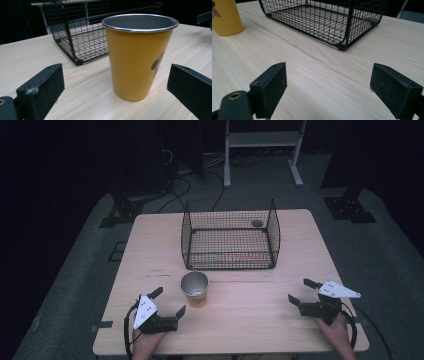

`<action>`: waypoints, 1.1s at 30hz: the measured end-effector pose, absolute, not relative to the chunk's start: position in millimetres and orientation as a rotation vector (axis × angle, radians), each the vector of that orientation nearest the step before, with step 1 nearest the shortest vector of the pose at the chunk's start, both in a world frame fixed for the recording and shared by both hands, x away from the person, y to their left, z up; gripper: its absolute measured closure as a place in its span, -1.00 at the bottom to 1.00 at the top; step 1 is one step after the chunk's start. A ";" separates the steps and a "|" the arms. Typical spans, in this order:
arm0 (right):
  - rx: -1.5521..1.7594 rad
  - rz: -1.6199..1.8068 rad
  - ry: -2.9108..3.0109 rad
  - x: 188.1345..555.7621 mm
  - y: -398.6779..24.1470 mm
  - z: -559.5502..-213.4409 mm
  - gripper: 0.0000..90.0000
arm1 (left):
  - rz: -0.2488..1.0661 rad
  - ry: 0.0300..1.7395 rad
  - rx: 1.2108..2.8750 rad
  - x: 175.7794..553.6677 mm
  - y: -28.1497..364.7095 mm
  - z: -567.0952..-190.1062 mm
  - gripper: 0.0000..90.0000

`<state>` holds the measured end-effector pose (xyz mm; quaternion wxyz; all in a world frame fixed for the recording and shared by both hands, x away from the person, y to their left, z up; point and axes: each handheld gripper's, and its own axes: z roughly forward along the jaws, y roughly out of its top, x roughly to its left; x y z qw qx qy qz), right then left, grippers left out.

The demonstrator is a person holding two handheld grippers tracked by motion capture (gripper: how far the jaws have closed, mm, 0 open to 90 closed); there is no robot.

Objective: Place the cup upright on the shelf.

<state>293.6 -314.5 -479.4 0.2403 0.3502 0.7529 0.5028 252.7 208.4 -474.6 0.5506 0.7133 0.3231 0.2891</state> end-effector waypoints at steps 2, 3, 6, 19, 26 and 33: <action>0.953 1.375 2.062 293.7 -314.4 -479.4 -0.71 | 0.675 0.753 1.700 253.3 205.4 -474.8 -0.99; 0.953 1.375 2.062 293.7 -314.4 -479.4 -0.71 | 0.675 0.753 1.700 253.3 205.4 -474.8 -0.99; 0.951 1.374 2.063 293.6 -314.2 -479.4 -0.71 | 0.652 0.733 1.706 253.8 200.0 -474.5 -0.99; 0.950 1.374 2.065 293.6 -314.0 -479.4 -0.71 | 0.617 0.701 1.731 256.7 188.6 -476.2 -0.99; 0.952 1.372 2.066 293.6 -313.9 -479.4 -0.71 | 0.596 0.694 1.740 261.5 182.2 -477.3 -0.99; 0.951 1.367 2.068 293.7 -313.6 -479.4 -0.71 | 0.572 0.707 1.737 268.0 177.5 -478.8 -0.99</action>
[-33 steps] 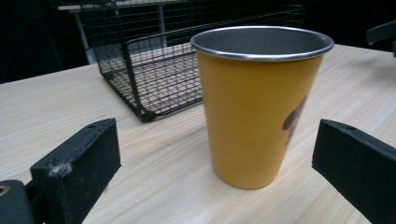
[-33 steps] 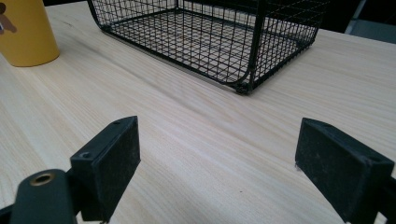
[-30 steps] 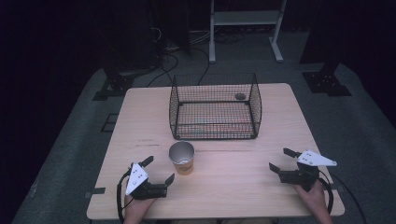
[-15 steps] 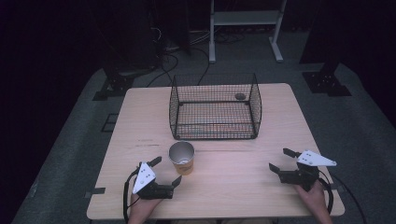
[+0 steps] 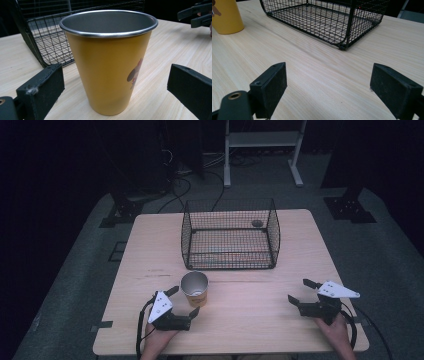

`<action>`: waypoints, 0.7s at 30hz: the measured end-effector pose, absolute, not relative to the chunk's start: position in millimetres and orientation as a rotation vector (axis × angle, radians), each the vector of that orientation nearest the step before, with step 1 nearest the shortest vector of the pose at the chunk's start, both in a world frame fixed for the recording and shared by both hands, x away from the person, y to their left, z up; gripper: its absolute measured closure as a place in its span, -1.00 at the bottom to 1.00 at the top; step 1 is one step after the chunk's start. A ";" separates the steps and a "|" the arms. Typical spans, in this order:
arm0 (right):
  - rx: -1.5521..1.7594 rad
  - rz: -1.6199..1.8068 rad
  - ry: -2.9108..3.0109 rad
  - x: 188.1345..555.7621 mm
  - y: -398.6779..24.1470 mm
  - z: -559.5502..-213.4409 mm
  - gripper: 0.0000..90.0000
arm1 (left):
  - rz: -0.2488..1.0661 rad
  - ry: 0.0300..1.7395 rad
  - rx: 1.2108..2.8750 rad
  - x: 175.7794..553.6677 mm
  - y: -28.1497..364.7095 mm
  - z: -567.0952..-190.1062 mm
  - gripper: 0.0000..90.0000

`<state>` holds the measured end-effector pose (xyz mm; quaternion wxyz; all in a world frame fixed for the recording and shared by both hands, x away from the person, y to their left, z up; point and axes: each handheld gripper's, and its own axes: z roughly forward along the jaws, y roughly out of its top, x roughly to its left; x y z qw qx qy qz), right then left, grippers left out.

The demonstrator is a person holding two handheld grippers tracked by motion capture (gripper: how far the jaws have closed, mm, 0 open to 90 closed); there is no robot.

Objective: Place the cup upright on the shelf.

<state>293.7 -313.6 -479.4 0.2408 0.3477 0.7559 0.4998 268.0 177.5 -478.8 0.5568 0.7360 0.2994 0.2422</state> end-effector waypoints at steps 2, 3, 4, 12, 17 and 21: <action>0.950 1.366 2.069 293.7 -313.4 -479.3 -0.71 | 0.570 0.715 1.734 271.2 176.9 -479.0 -0.99; 0.950 1.365 2.070 293.7 -313.4 -479.3 -0.71 | 0.570 0.719 1.731 272.4 176.8 -478.9 -0.99; 0.950 1.365 2.070 293.7 -313.4 -479.3 -0.71 | 0.570 0.719 1.731 272.4 176.8 -478.9 -0.99; 0.948 1.365 2.071 293.8 -313.3 -479.3 -0.71 | 0.554 0.725 1.733 280.1 171.8 -477.5 -0.99; 0.948 1.363 2.071 293.7 -313.1 -479.3 -0.71 | 0.563 0.724 1.729 282.7 167.8 -477.1 -0.99; 0.948 1.365 2.071 293.7 -313.1 -479.3 -0.71 | 0.564 0.736 1.724 287.9 167.1 -476.2 -0.99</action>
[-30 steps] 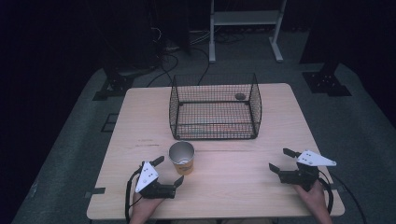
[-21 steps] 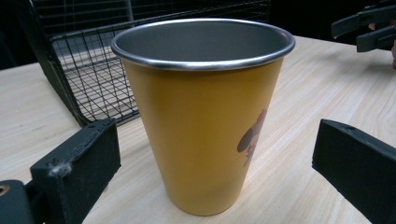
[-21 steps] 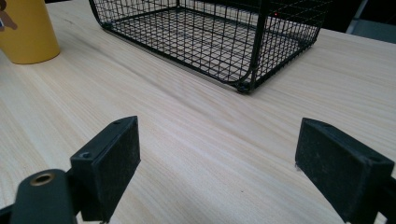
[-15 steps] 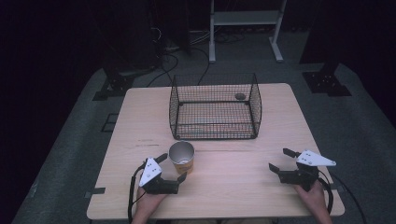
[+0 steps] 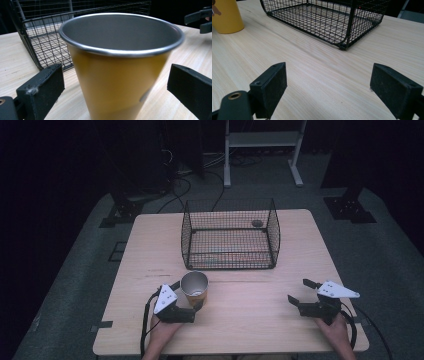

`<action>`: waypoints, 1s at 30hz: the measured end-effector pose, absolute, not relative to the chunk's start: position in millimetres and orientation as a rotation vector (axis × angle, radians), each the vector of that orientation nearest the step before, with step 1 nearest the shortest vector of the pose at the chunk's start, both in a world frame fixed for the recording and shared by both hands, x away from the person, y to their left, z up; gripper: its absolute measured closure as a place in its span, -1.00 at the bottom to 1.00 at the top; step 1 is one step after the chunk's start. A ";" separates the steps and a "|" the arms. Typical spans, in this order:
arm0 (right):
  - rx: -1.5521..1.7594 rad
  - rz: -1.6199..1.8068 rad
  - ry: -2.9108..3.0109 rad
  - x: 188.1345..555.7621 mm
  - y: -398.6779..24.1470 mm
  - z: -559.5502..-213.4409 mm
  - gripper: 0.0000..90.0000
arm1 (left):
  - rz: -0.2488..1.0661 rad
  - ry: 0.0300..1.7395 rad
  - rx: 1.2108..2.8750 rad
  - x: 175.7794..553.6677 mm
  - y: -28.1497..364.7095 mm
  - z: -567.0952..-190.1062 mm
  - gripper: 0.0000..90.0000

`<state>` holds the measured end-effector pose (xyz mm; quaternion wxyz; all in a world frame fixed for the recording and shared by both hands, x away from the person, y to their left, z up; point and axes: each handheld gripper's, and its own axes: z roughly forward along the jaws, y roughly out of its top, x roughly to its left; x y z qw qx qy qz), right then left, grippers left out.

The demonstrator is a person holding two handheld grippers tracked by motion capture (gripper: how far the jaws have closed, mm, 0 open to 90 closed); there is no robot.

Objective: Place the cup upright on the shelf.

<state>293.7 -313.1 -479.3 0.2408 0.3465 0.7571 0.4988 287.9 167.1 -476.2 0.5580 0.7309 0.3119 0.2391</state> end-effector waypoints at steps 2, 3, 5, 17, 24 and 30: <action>0.948 1.364 2.072 293.7 -313.1 -479.3 -0.71 | 0.559 0.738 1.722 290.8 165.7 -474.8 -0.99; 0.948 1.364 2.072 293.7 -313.1 -479.3 -0.71 | 0.559 0.738 1.722 290.8 165.7 -474.8 -0.99; 0.948 1.365 2.072 293.7 -313.2 -479.3 -0.71 | 0.553 0.738 1.724 293.5 162.5 -473.4 -0.99; 0.945 1.365 2.074 293.6 -312.9 -479.3 -0.71 | 0.531 0.738 1.709 300.4 160.5 -472.7 -0.92; 0.944 1.365 2.074 293.6 -312.8 -479.3 -0.71 | 0.504 0.736 1.707 302.5 160.2 -471.6 -0.87; 0.944 1.365 2.074 293.6 -312.9 -479.3 -0.71 | 0.509 0.721 1.718 304.1 158.7 -467.9 -0.70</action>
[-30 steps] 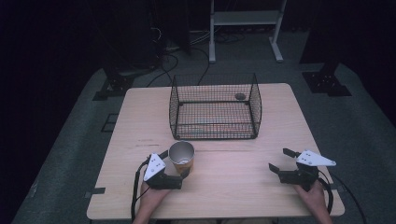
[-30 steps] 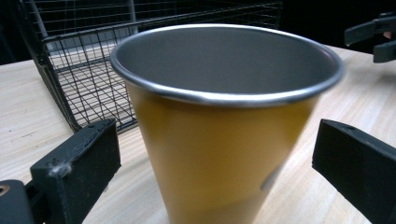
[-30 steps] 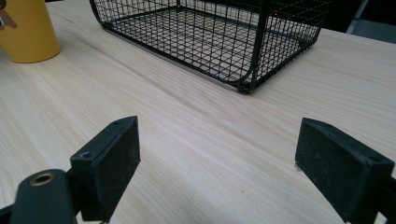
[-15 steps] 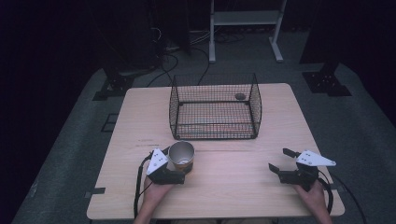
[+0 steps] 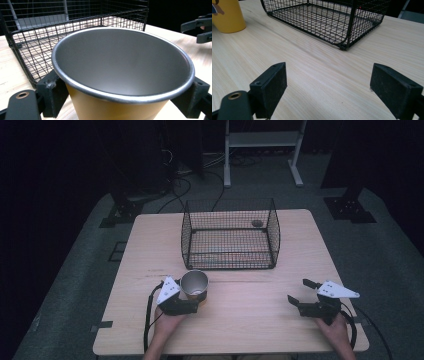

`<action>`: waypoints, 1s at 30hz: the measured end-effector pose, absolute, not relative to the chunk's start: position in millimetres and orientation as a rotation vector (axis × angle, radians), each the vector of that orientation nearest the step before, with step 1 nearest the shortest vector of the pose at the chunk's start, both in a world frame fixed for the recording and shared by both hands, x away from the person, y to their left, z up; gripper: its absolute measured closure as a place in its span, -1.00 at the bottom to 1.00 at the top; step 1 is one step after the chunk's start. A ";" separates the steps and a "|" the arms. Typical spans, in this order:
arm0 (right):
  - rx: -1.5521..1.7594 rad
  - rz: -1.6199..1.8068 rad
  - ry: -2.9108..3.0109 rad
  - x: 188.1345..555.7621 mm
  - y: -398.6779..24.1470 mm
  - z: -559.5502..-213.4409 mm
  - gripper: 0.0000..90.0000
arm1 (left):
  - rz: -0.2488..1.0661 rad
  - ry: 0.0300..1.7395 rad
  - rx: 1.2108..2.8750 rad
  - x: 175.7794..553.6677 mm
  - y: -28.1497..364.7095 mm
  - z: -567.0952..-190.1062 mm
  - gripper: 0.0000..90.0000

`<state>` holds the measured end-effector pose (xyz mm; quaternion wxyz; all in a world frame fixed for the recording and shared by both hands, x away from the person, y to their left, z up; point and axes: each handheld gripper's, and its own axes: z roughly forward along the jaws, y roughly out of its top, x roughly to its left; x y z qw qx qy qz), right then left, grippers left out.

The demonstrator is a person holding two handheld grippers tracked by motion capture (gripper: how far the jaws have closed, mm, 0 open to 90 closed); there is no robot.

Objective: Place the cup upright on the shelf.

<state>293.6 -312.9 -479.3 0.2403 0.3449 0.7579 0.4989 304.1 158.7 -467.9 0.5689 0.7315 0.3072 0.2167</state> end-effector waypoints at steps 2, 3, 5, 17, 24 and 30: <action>0.944 1.366 2.074 293.6 -312.9 -479.3 -0.71 | 0.508 0.721 1.718 304.3 158.5 -467.5 -0.70; 0.944 1.366 2.074 293.6 -312.9 -479.3 -0.71 | 0.508 0.721 1.718 304.3 158.5 -467.5 -0.70; 0.944 1.366 2.074 293.6 -312.9 -479.3 -0.71 | 0.507 0.719 1.718 304.3 158.4 -466.5 -0.70; 0.947 1.365 2.071 293.7 -313.0 -479.3 -0.71 | 0.488 0.664 1.689 305.3 155.1 -444.3 -0.69; 0.946 1.364 2.073 293.6 -312.7 -479.4 -0.71 | 0.484 0.631 1.693 307.7 150.3 -433.3 -0.70; 0.947 1.362 2.072 293.6 -312.5 -479.4 -0.71 | 0.470 0.615 1.696 311.0 146.5 -426.9 -0.69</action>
